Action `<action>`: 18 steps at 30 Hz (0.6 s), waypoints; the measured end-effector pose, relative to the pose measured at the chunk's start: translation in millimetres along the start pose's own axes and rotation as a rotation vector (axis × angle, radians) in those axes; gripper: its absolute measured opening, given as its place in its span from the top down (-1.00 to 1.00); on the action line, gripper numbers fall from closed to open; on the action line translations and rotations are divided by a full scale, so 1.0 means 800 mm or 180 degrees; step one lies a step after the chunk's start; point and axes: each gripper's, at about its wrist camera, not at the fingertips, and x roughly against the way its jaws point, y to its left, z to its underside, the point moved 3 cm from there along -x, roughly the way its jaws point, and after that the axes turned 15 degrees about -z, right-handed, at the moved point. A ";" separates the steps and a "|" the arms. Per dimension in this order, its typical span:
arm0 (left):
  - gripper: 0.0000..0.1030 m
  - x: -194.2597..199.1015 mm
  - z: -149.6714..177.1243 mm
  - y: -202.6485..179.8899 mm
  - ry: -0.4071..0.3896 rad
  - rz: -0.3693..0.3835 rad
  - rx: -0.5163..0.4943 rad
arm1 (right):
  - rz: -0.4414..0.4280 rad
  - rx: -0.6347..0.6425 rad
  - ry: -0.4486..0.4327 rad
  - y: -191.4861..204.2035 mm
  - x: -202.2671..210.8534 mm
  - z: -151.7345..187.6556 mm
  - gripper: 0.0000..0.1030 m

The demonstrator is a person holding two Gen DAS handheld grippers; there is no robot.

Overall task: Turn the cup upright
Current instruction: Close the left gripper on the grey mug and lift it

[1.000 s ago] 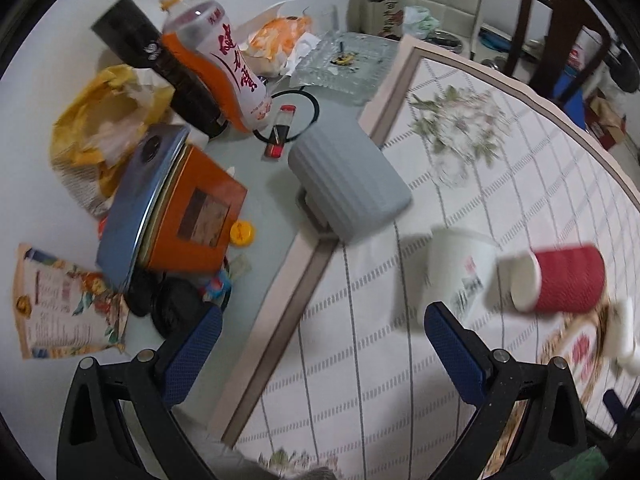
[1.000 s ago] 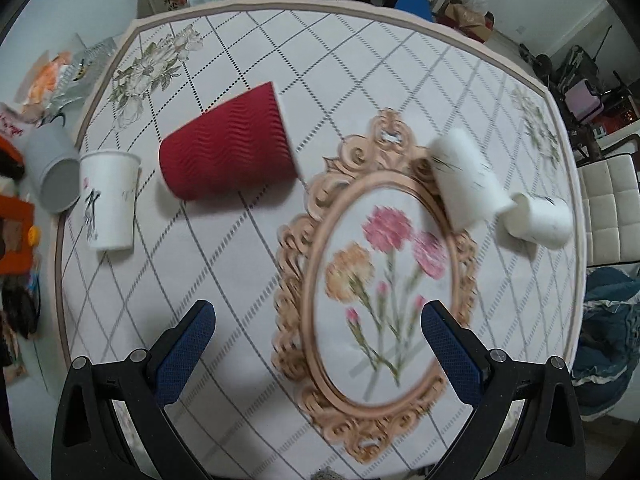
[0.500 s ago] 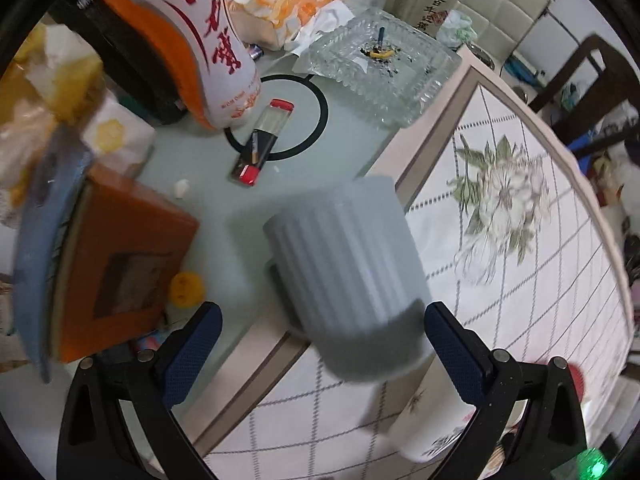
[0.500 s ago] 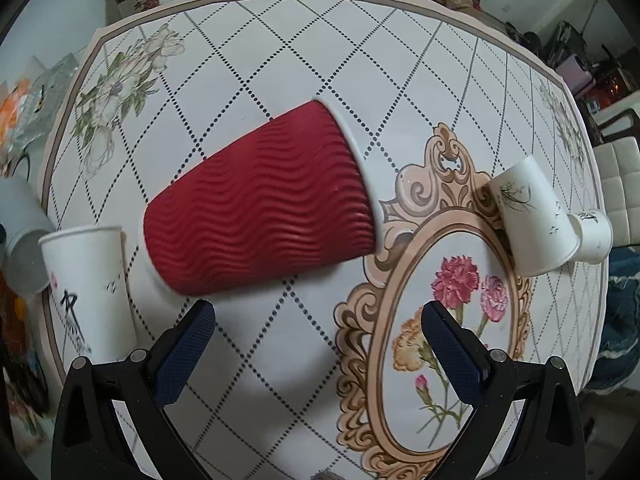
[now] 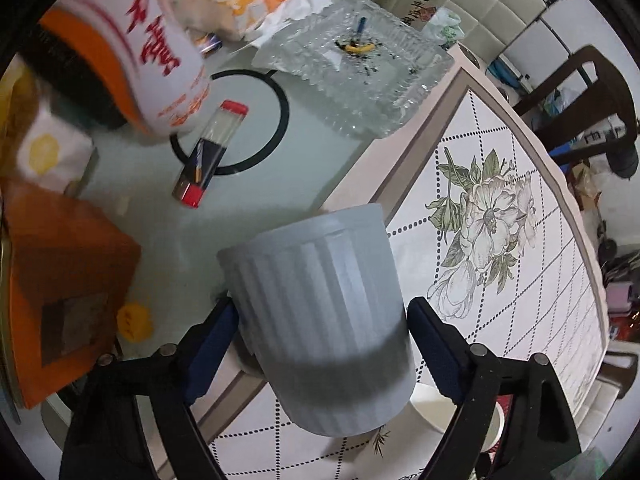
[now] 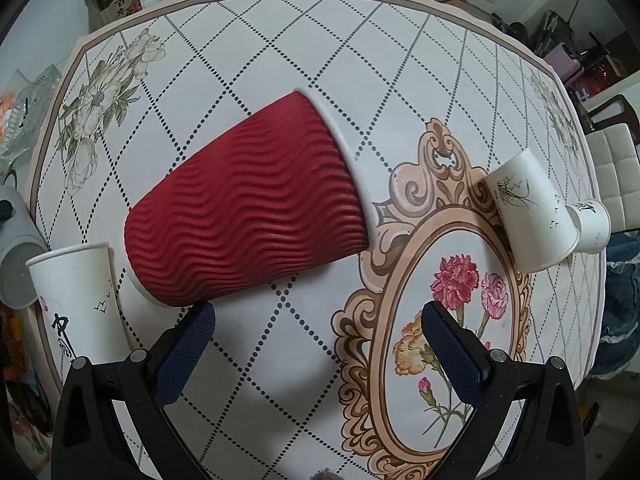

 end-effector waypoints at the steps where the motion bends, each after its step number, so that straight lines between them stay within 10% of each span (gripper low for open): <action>1: -0.66 0.000 -0.002 -0.001 -0.0027 -0.0017 -0.0031 | 0.0005 -0.0012 -0.0009 0.000 0.002 0.001 -1.00; 18: -0.53 -0.049 0.013 0.011 0.0135 -0.0171 -0.0381 | 0.0036 -0.0081 -0.0152 -0.003 0.031 0.001 -1.00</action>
